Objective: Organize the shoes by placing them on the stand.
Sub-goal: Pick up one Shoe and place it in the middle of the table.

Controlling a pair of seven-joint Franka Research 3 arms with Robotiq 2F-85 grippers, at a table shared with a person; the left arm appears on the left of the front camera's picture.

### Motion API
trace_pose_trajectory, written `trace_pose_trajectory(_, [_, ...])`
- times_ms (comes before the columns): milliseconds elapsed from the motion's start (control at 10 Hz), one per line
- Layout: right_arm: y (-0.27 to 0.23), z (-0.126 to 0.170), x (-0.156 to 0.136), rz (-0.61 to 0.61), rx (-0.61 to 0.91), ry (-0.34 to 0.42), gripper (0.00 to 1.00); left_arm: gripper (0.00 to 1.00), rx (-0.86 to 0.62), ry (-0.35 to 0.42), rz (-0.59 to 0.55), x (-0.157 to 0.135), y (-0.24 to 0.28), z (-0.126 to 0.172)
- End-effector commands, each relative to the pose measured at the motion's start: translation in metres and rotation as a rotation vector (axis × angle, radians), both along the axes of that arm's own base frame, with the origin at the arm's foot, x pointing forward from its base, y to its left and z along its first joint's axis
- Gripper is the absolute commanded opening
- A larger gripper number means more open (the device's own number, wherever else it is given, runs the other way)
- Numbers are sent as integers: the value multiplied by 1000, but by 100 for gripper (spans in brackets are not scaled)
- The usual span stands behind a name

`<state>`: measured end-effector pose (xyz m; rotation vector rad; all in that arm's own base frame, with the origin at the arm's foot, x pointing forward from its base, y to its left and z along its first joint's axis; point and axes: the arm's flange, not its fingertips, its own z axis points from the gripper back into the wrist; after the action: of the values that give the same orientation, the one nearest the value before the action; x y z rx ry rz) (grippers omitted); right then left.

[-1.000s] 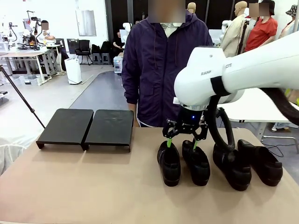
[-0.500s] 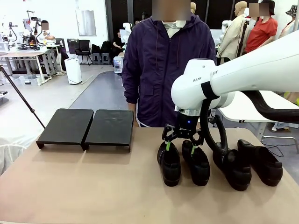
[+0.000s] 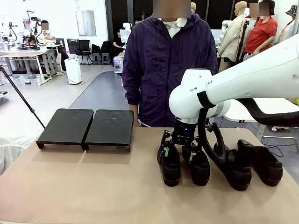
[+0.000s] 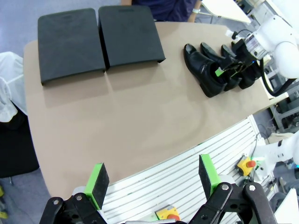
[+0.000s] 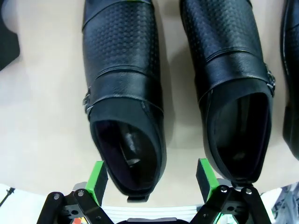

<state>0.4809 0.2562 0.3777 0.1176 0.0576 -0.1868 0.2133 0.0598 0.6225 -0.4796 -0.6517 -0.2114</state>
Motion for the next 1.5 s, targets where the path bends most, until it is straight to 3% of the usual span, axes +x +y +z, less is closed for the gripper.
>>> trace_pose_trajectory(0, [0,-7,-2,-57,-15,-19,100,100,-12,-7,-18,0,1,1])
trace_pose_trajectory(500, [2,-27,5,-57,-5,13,100,100,-12,-7,-18,0,1,1])
trace_pose_trajectory(600, [2,-28,5,-56,-5,-9,84,100,-12,-7,-18,0,1,1])
trace_pose_trajectory(700, [2,-28,5,-51,7,-17,24,100,-12,-7,-18,0,1,1])
trace_pose_trajectory(800, [3,-30,6,-43,18,-24,0,100,-12,-7,-18,0,1,1])
trace_pose_trajectory(1400, [11,-35,8,10,22,-32,0,100,-12,-7,-18,0,1,1])
